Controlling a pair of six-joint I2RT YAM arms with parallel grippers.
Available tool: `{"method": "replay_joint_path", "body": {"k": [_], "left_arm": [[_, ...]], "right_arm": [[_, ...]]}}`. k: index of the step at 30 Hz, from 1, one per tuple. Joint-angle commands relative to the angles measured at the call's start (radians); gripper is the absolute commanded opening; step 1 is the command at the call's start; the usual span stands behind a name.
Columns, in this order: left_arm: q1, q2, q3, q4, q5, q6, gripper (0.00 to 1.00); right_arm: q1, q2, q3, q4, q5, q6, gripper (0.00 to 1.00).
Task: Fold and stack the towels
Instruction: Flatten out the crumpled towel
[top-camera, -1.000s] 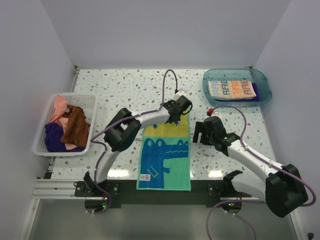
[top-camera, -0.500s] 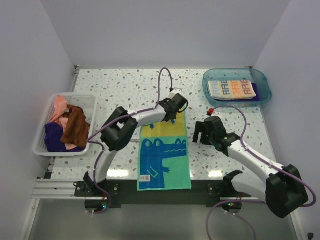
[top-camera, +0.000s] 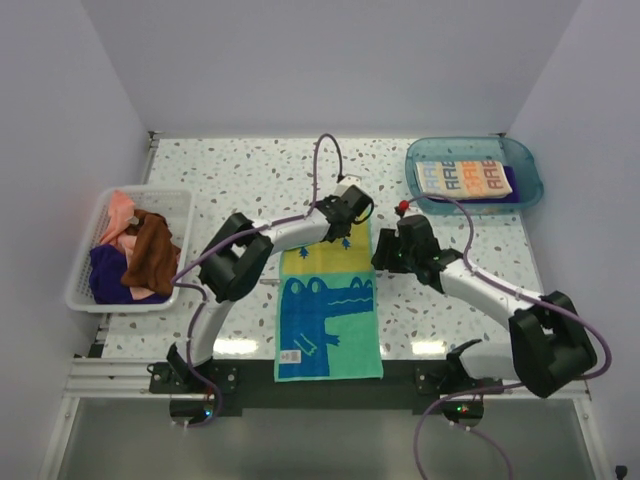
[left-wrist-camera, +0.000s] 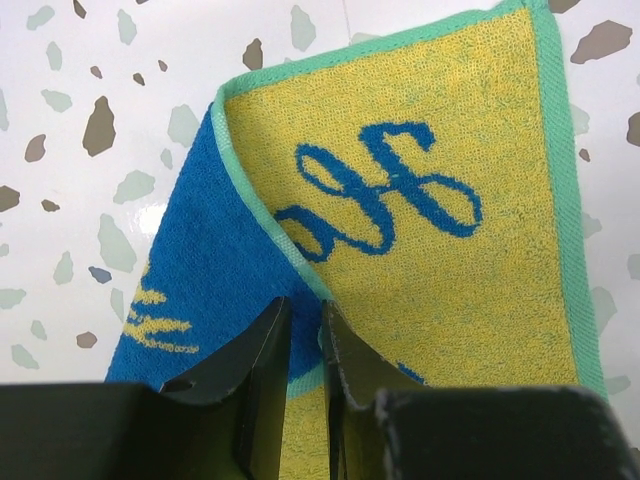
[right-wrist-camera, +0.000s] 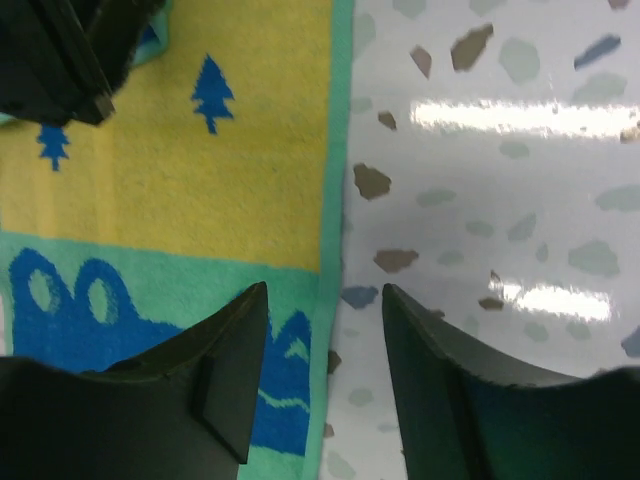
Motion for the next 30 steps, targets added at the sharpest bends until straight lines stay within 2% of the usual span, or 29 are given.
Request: {"method": "replay_joint_path", "body": {"k": [1, 5, 12, 22, 26, 30], "left_arm": [[0.011, -0.052, -0.013, 0.010, -0.004, 0.002, 0.24], [0.013, -0.058, -0.027, 0.015, 0.023, -0.009, 0.24], [0.024, -0.071, -0.038, 0.019, 0.053, -0.026, 0.24], [0.030, -0.084, -0.045, 0.009, 0.096, -0.043, 0.24], [0.030, -0.106, -0.054, 0.015, 0.116, -0.052, 0.32], [0.030, -0.127, -0.062, 0.033, 0.135, -0.056, 0.33]], "right_arm": [[-0.002, 0.077, 0.089, 0.136, -0.031, 0.007, 0.53], [-0.017, 0.185, 0.131, 0.216, -0.089, 0.046, 0.33], [-0.055, 0.343, 0.129, 0.374, -0.175, 0.130, 0.08], [-0.074, 0.423, 0.071, 0.434, -0.170, 0.184, 0.01], [-0.077, 0.438, 0.059, 0.438, -0.169, 0.185, 0.01], [-0.075, 0.449, 0.059, 0.438, -0.170, 0.185, 0.01]]}}
